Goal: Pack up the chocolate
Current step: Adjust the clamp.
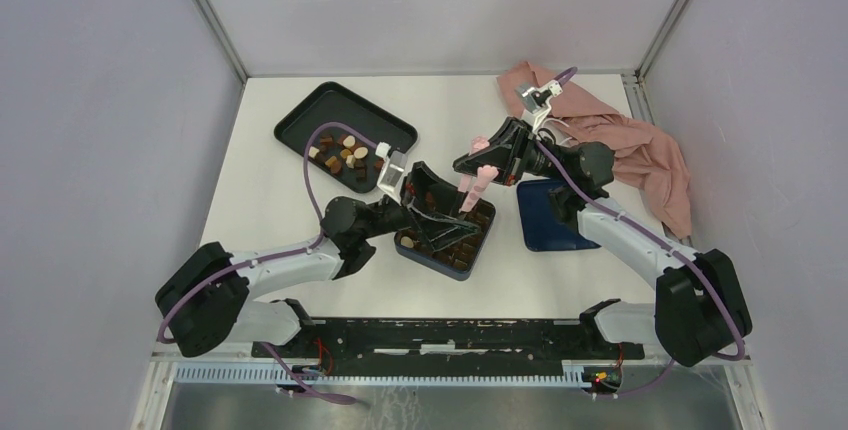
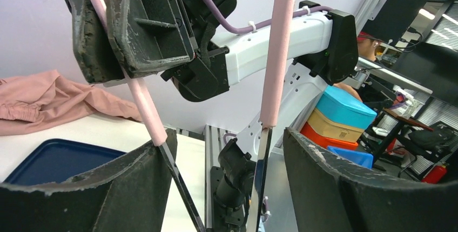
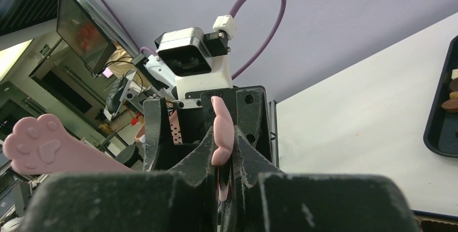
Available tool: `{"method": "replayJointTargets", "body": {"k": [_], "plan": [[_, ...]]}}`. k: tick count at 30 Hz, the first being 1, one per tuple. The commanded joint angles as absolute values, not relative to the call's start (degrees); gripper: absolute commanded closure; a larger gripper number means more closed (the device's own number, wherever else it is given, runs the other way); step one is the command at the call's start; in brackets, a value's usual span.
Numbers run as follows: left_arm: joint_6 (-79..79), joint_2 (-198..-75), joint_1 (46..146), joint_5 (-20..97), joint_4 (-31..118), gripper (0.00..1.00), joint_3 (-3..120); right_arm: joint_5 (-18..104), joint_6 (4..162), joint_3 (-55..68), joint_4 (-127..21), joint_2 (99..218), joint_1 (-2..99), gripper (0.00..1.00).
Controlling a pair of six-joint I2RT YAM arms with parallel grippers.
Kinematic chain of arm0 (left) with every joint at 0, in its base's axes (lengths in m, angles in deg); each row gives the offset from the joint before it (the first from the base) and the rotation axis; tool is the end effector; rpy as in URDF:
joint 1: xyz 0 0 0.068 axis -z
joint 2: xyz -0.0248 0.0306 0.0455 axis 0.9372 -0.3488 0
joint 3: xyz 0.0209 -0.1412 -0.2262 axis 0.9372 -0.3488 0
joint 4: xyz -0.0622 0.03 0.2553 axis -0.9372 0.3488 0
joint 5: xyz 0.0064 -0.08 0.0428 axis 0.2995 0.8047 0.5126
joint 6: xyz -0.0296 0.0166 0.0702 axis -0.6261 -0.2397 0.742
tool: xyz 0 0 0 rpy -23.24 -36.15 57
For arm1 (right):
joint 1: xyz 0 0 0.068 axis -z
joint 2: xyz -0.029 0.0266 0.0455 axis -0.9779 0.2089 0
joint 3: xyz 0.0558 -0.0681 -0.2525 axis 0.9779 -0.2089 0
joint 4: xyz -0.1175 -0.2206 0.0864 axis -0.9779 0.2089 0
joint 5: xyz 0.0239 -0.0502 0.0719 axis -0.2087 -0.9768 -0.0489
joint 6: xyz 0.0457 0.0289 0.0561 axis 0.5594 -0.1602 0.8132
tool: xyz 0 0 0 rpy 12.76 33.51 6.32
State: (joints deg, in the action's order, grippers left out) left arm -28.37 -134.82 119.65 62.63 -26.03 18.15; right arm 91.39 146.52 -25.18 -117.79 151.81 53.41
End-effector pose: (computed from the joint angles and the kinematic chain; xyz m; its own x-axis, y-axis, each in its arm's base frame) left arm 0.1559 -0.2419 0.3069 -0.3619 -0.4152 -0.8347 0.9305 -0.1058 -0.3508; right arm 0.2375 0.1691 0.3500 -0.6381 0.2883 -0.7139 -0.7657 -0.1401 0.6278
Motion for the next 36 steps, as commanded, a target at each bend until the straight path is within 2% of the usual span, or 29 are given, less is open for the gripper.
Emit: {"method": "replayJointTargets", "body": {"k": [1,9,27,31,34,36], "plan": [[-23.5,-134.75,120.47,60.62,-30.64,0.24,19.01,90.69,146.37,-23.3,-120.01,149.9,53.25,0.89],[-23.69,-134.35,120.49,59.92,-28.85,0.36,19.85,90.77,146.26,-23.63,-120.02,149.8,53.26,0.88],[-28.95,-136.38,120.47,61.91,-30.84,0.33,22.05,91.13,145.63,-24.0,-119.59,149.57,53.32,0.86],[-30.67,-137.19,120.36,61.99,-31.91,0.37,22.53,91.26,144.95,-23.99,-119.15,149.49,53.25,0.85],[-31.61,-137.84,120.22,63.17,-31.84,0.48,23.29,91.47,144.48,-23.91,-118.78,149.39,53.27,0.83],[-32.65,-138.25,119.87,63.95,-31.82,0.5,23.6,91.56,144.02,-23.86,-118.39,149.23,53.25,0.81]]}}
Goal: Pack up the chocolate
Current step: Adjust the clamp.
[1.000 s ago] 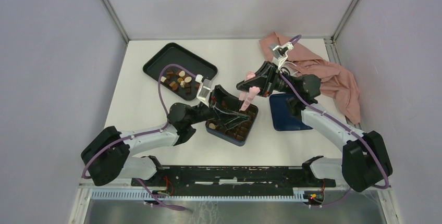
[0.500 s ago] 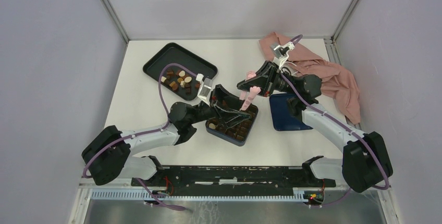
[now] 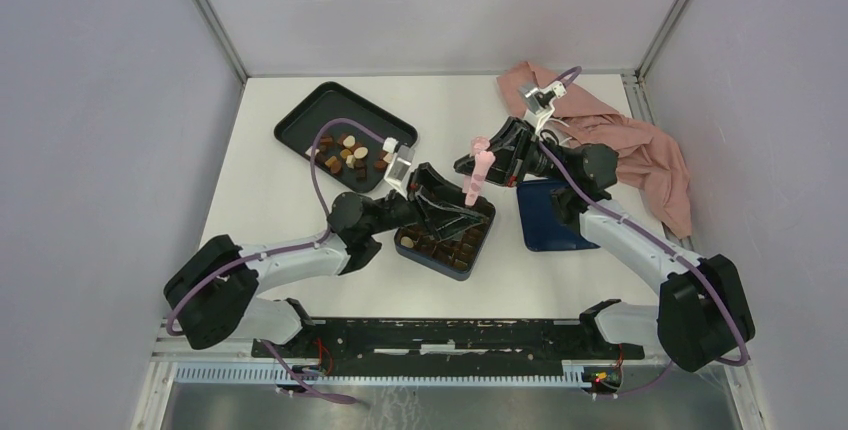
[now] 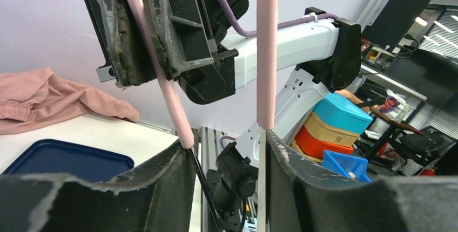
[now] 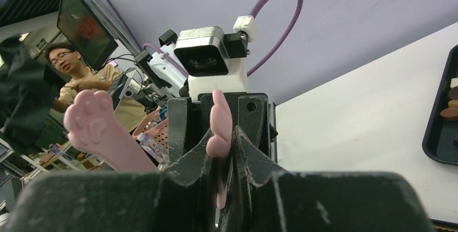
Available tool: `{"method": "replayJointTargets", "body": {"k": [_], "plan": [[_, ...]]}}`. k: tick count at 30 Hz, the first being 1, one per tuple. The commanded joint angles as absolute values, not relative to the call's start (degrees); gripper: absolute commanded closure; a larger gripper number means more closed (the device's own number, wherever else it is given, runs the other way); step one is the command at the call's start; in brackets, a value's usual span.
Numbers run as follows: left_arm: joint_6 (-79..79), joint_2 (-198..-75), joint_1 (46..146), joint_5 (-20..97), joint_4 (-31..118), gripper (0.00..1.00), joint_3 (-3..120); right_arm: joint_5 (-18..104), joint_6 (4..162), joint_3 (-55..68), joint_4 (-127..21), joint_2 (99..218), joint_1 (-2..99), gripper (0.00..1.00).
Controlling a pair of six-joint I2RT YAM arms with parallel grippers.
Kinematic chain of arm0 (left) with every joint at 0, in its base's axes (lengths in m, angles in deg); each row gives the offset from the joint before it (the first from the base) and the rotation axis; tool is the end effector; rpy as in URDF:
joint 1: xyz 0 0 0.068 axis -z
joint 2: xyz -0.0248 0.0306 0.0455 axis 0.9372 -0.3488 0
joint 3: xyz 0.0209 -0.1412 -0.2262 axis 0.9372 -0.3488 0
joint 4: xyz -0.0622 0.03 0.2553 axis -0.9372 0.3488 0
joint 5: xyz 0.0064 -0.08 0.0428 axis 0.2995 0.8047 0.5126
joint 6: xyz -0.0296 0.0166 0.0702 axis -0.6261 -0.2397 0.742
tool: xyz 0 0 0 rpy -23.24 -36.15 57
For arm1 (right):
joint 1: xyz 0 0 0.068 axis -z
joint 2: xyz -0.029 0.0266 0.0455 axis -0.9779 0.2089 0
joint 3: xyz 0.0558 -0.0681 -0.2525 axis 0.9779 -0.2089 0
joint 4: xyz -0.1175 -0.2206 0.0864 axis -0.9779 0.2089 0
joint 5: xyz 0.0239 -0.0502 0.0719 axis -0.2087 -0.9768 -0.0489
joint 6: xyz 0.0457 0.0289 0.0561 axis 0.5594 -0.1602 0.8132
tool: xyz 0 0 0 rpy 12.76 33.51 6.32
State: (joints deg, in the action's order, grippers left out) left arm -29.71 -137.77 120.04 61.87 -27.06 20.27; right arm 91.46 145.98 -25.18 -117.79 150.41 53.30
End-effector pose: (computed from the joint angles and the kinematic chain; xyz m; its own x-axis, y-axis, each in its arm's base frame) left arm 0.1620 -0.2512 0.3077 -0.3840 -0.4202 -0.8222 0.9212 -0.1138 -0.3721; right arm 0.2318 0.1671 0.3563 -0.6154 0.2947 -0.7311 -0.7850 -0.1455 0.6022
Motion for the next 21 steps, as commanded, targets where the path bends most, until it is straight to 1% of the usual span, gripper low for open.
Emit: {"method": "replayJointTargets", "body": {"k": [1,7,9,11,15,18,21], "plan": [[-33.46,-138.42,119.73,64.21,-31.81,0.5,23.63,91.65,143.77,-23.82,-118.3,149.11,53.3,0.8],[-35.25,-138.04,118.98,64.79,-32.45,0.53,23.11,92.24,141.95,-23.39,-116.7,148.72,53.4,0.7],[-35.28,-137.11,118.56,64.35,-32.67,0.53,22.35,92.44,141.62,-23.2,-116.63,148.69,53.86,0.64],[-35.28,-136.06,118.1,64.07,-32.62,0.52,21.36,92.6,141.5,-23.11,-116.66,148.41,54.63,0.63],[-35.37,-134.42,117.51,63.78,-31.47,0.52,19.99,92.8,141.42,-23.11,-117.08,148.1,55.27,0.63],[-35.51,-134.03,117.45,64.13,-30.64,0.51,19.93,92.62,141.43,-23.07,-117.11,148.12,55.27,0.7],[-35.75,-134.31,117.41,64.48,-30.36,0.51,20.09,92.53,141.6,-22.94,-117.37,148.35,55.35,0.73]]}}
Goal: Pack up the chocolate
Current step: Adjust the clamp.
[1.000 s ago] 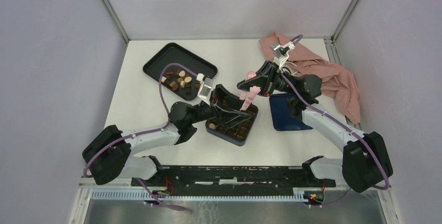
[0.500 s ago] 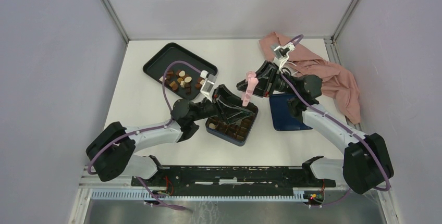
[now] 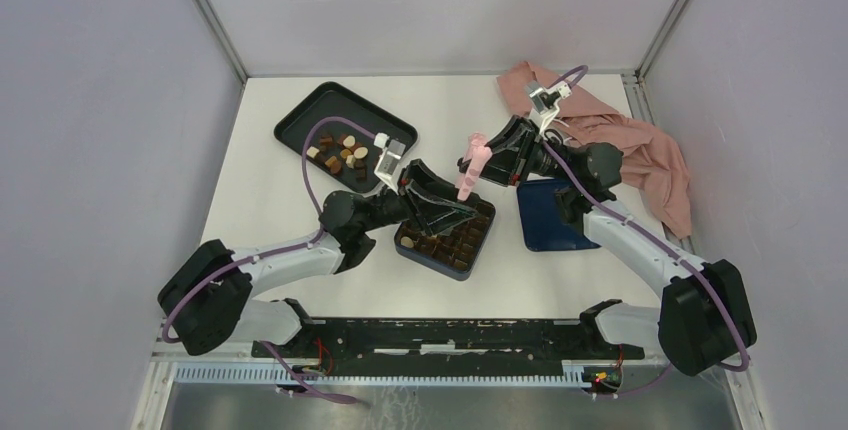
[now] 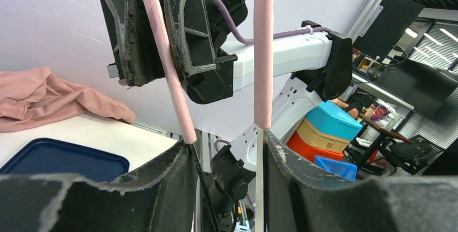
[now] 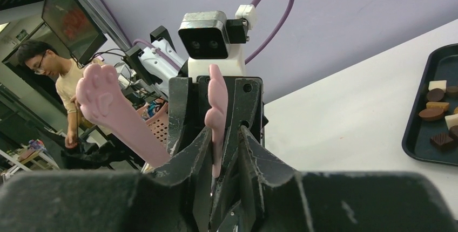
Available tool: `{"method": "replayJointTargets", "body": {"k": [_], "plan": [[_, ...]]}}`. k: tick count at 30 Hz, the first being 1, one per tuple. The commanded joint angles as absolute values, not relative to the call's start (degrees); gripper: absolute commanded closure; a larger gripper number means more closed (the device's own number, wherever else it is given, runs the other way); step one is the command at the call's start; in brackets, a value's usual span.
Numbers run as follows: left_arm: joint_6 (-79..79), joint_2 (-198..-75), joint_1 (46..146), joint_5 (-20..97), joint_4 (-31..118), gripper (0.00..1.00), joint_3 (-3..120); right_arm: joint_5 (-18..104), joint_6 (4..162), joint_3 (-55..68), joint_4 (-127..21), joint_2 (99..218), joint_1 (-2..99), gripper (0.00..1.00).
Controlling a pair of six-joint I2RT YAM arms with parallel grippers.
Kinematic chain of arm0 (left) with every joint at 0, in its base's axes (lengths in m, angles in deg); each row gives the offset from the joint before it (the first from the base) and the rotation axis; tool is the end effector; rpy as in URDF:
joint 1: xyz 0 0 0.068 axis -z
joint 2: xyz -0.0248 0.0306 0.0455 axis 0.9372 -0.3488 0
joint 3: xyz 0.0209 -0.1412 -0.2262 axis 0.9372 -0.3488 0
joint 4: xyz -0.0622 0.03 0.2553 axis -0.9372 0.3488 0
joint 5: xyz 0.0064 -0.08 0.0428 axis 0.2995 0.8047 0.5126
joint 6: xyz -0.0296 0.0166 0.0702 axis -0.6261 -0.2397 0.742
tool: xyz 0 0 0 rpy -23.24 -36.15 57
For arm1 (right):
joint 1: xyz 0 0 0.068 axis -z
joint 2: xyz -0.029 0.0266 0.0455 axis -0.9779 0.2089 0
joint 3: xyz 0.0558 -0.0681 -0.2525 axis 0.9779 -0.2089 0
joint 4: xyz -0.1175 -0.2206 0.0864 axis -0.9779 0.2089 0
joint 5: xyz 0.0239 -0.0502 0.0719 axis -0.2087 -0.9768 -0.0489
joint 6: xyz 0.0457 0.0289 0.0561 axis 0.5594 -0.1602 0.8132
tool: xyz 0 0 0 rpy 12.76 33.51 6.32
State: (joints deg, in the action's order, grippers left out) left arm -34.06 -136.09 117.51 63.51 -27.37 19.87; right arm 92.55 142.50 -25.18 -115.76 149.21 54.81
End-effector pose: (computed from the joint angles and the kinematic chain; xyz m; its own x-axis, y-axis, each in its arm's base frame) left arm 0.1668 -0.2394 0.3134 -0.4212 -0.4279 -0.7997 0.9045 -0.1325 -0.4055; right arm 0.2324 0.1601 0.3579 -0.5702 0.2970 -0.7659 -0.8172 -0.1097 0.5658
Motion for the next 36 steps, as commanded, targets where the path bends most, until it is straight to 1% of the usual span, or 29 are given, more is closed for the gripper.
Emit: {"method": "replayJointTargets", "body": {"k": [1,2,4,8,11,19,21,22,23,25,27,31,36], "plan": [[-35.85,-134.54,117.4,64.59,-30.24,0.51,20.2,92.53,141.65,-22.94,-117.37,148.41,55.28,0.74],[-35.99,-134.75,117.4,64.79,-30.25,0.51,20.37,92.53,141.63,-22.93,-117.4,148.46,55.23,0.74],[-36.39,-135.17,117.37,64.79,-30.2,0.51,20.61,92.45,141.38,-23.06,-117.33,148.39,55.28,0.8],[-36.35,-134.98,117.22,62.78,-29.08,0.52,20.48,91.87,139.79,-23.71,-115.65,147.62,55.35,0.87],[-36.65,-134.88,117.09,61.11,-28.76,0.53,20.03,91.68,139.27,-23.9,-115.2,147.36,55.73,0.9],[-37.1,-133.67,116.7,59.89,-28.16,0.54,19.72,91.43,139.1,-24.25,-114.68,147.47,56.26,0.91],[-36.96,-133.59,116.66,60.07,-26.97,0.55,19.96,91.65,139.03,-24.13,-114.65,147.61,56.27,0.88],[-36.95,-133.59,116.57,60.15,-26.72,0.55,19.98,91.65,138.9,-24.08,-114.66,147.6,56.25,0.85],[-37.06,-133.53,116.42,60.31,-26.51,0.56,20.01,91.78,138.67,-24.02,-114.65,147.61,56.24,0.81],[-37.33,-133.18,116.17,60.44,-26.0,0.56,19.81,92.32,137.73,-23.7,-114.45,147.52,56.37,0.7],[-37.3,-132.07,115.66,60.38,-24.52,0.57,19.55,92.93,136.75,-23.23,-113.91,147.4,56.68,0.64],[-39.19,-129.68,113.57,60.56,-19.92,0.57,19.09,95.14,133.82,-22.53,-113.81,147.08,56.98,0.57],[-40.94,-126.42,110.77,61.36,-10.43,0.57,19.17,99.66,127.92,-21.62,-112.47,146.29,57.48,0.53]]}}
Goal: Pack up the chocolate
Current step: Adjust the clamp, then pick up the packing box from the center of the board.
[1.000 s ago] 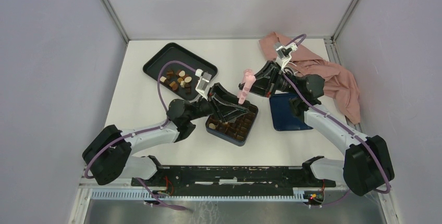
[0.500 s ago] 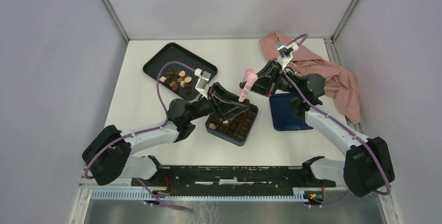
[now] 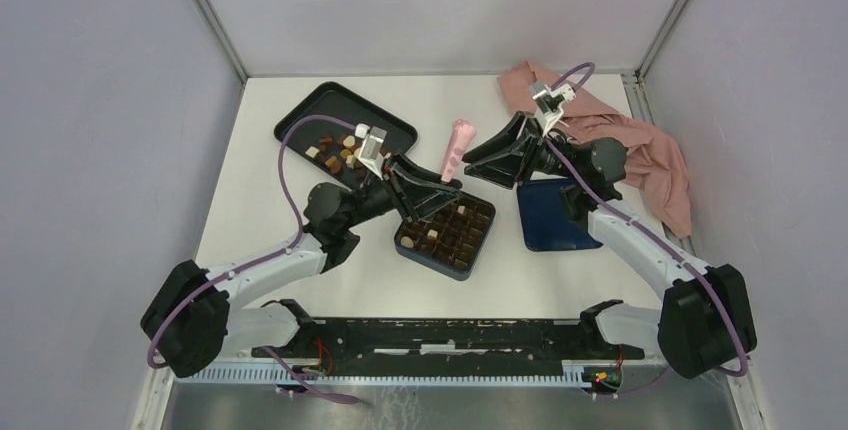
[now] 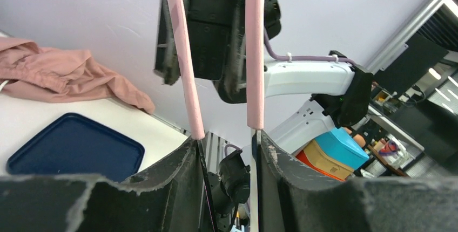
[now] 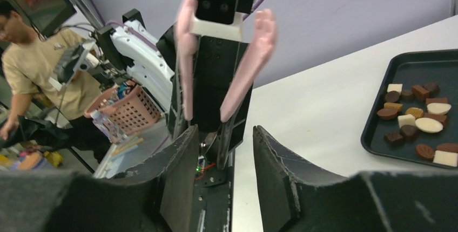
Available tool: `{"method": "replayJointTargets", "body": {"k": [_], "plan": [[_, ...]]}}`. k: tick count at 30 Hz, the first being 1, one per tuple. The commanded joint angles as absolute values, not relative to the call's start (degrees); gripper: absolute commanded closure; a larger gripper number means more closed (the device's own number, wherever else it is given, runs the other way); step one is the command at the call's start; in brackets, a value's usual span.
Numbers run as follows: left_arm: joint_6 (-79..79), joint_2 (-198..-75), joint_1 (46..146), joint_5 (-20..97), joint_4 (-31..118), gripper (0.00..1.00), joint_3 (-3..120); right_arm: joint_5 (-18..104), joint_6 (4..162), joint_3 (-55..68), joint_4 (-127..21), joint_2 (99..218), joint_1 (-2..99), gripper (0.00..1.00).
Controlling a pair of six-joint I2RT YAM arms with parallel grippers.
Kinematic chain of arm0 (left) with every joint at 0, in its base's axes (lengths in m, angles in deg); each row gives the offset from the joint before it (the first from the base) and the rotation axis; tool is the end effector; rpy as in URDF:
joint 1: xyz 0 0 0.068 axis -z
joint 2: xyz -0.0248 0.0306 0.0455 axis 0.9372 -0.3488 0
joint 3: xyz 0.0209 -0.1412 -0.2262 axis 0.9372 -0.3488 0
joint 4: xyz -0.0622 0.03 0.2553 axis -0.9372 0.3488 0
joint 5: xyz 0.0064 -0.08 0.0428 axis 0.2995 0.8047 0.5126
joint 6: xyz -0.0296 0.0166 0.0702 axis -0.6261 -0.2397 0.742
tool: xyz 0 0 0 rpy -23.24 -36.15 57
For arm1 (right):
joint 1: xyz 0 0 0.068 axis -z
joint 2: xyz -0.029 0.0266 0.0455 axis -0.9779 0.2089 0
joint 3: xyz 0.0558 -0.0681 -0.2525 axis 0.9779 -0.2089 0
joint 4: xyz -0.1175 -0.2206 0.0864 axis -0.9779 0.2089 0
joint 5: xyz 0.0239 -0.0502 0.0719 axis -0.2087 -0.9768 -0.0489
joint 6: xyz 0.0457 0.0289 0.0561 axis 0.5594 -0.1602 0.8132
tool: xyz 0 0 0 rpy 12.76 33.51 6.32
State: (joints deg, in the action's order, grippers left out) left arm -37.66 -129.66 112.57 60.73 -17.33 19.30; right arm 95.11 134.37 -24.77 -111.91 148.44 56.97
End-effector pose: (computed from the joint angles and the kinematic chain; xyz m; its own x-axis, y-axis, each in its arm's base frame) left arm 0.1810 -0.2151 0.3206 -0.4735 -0.4530 -0.7554 0.8551 -0.0308 -0.5176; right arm 0.2364 0.1522 0.3563 -0.4773 0.2762 -0.8342 -0.8737 -0.0477 0.4841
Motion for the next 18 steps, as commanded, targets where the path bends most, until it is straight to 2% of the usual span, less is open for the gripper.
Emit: {"method": "replayJointTargets", "body": {"k": [1,6,10,18], "plan": [[-40.95,-125.52,110.27,61.4,-8.4,0.57,19.25,100.41,125.31,-21.62,-110.77,145.8,57.67,0.52],[-37.63,-119.87,107.96,60.24,11.7,0.56,22.41,101.74,107.06,-21.13,-92.72,144.53,59.95,0.52],[-30.65,-116.84,105.11,55.75,35.65,0.56,30.18,101.24,96.19,-21.8,-83.61,144.52,62.04,0.51],[-22.37,-122.2,97.09,47.87,72.93,0.57,45.71,99.23,83.42,-22.67,-72.28,145.29,63.87,0.51]]}}
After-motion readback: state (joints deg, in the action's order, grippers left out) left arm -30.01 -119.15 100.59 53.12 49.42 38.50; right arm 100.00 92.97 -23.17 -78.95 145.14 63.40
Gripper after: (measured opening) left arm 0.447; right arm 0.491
